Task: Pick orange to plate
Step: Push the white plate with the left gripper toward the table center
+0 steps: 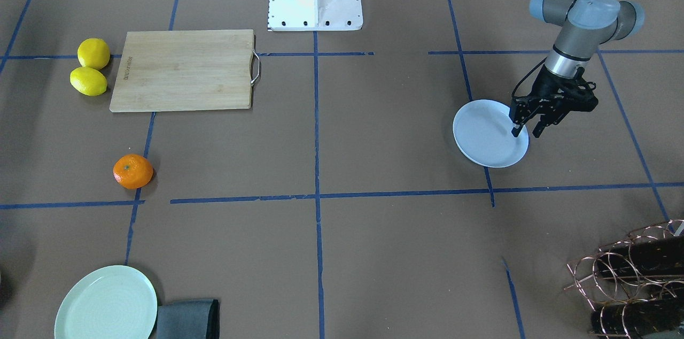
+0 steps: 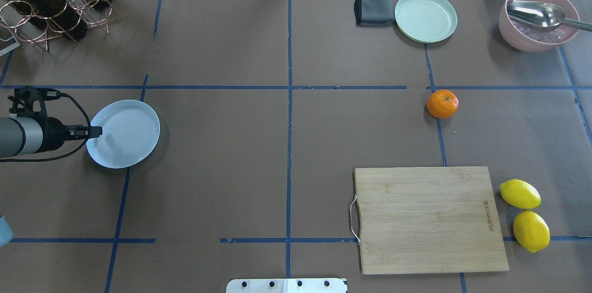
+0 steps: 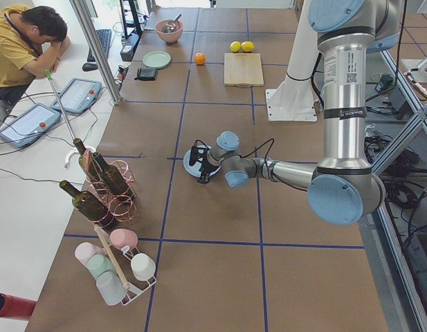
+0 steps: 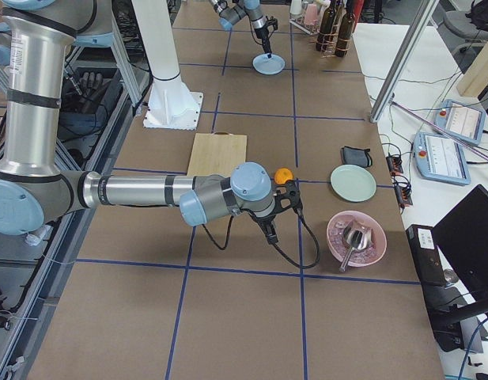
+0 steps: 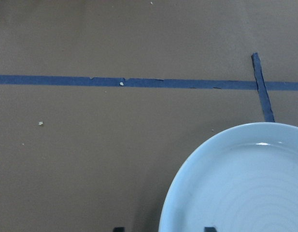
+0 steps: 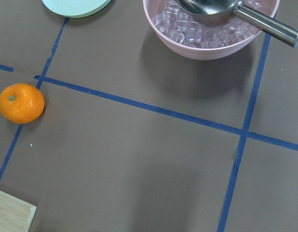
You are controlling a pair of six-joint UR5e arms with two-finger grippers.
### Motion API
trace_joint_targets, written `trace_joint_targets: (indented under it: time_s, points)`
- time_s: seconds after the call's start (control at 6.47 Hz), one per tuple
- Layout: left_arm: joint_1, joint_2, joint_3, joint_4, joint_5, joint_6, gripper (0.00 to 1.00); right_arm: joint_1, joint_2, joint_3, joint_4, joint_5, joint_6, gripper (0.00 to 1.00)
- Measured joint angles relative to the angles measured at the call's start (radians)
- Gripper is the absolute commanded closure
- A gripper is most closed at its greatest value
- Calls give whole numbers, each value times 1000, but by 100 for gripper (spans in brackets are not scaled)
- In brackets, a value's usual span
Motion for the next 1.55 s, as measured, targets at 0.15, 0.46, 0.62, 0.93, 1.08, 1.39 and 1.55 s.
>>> trace_joint_targets:
  time_s: [0.15, 0.46, 0.62, 0.93, 1.08, 1.39, 1.55]
  points:
    - [0, 0, 0, 0, 1, 3, 100, 0, -1, 0, 1, 0, -2, 0]
    - [-1, -2, -24, 1, -5, 10, 100, 0, -2, 0, 1, 0, -3, 0]
    - [-2, -15, -53, 4, -7, 10, 100, 0, -2, 0, 1, 0, -1, 0]
    - [-3, -116, -75, 21, -6, -1, 100, 0, -2, 0, 1, 0, 0, 0]
    - [-2, -204, -70, 74, -4, -8, 100, 0, -3, 0, 1, 0, 1, 0]
    - [43, -445, -37, 294, 24, -95, 100, 0, -5, -1, 1, 0, 1, 0]
    - [119, -551, 13, 354, 89, -158, 100, 0, -6, -2, 1, 0, 1, 0]
